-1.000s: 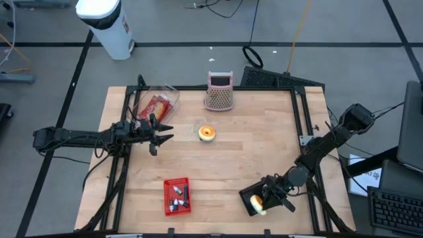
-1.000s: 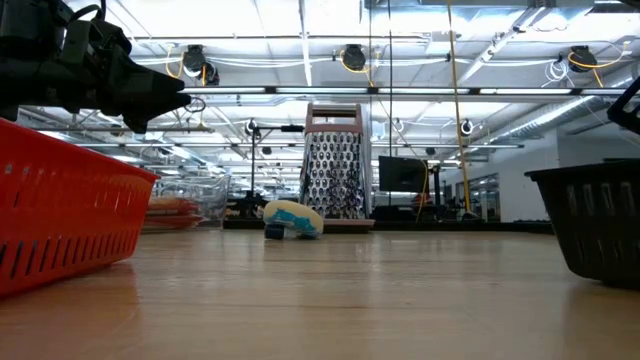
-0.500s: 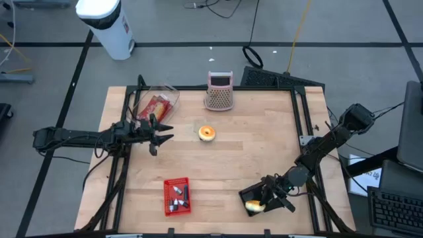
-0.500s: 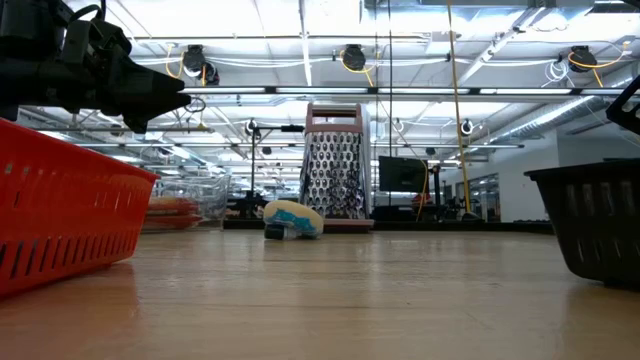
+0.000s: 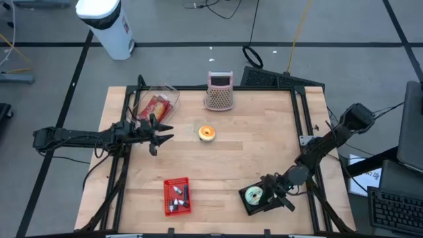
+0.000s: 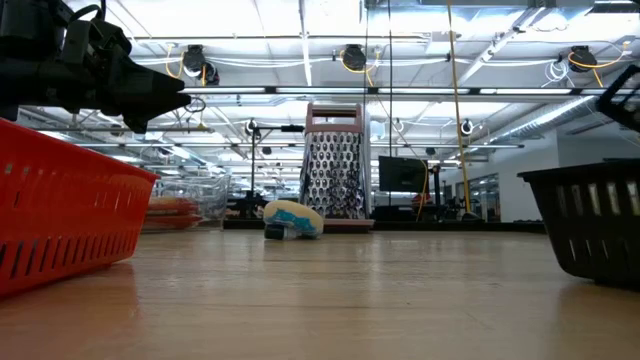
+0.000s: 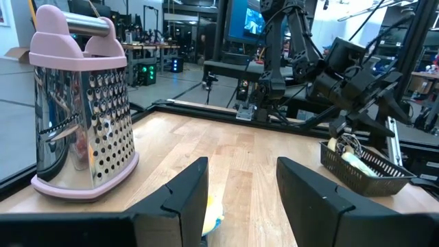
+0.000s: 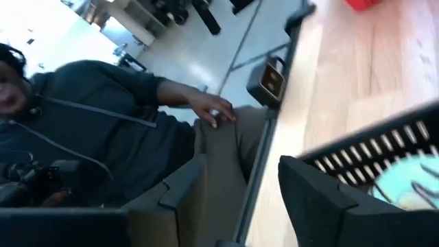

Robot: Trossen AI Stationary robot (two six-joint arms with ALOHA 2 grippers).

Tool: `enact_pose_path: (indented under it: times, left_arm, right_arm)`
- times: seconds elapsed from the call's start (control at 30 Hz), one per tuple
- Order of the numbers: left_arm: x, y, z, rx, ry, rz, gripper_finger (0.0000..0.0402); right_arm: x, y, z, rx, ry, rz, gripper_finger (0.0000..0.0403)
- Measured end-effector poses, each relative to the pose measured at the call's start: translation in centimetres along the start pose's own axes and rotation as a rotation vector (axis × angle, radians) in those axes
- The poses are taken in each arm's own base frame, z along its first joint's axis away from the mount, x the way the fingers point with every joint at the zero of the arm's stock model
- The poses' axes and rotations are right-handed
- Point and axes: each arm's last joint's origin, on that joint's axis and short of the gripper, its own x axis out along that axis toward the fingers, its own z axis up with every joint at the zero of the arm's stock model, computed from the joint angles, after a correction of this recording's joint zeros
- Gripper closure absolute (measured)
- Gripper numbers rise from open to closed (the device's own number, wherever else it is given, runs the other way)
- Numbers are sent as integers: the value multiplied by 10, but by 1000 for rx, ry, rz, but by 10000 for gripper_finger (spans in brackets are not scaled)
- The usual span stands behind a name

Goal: Pick & Place Food Item
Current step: Put the blue doughnut into the black bin

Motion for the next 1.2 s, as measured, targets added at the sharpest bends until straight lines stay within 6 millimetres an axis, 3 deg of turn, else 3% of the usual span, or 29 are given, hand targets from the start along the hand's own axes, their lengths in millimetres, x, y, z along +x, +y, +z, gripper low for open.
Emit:
enact_pose_path:
  times: [0.23, 0.4, 0.53, 0.77, 0.93, 1.2]
  left_arm:
    - [0, 0, 0, 0, 0, 0, 227]
    - [0, 0, 0, 0, 0, 0, 227]
    - [0, 0, 0, 0, 0, 0, 227]
    - [0, 0, 0, 0, 1, 0, 227]
    - [0, 0, 0, 0, 0, 0, 227]
    - [0, 0, 0, 0, 0, 0, 227]
  right_arm:
    - [-8, 22, 28, -171, -135, 89, 238]
    - [-17, 14, 56, -297, -225, -69, 234]
    - [-24, -9, 82, -373, -202, -287, 213]
    - [-29, -52, 144, -577, -179, -603, 152]
    - [-30, -107, 173, -593, -108, -792, 127]
    - [-19, -187, 199, -590, 12, -944, 133]
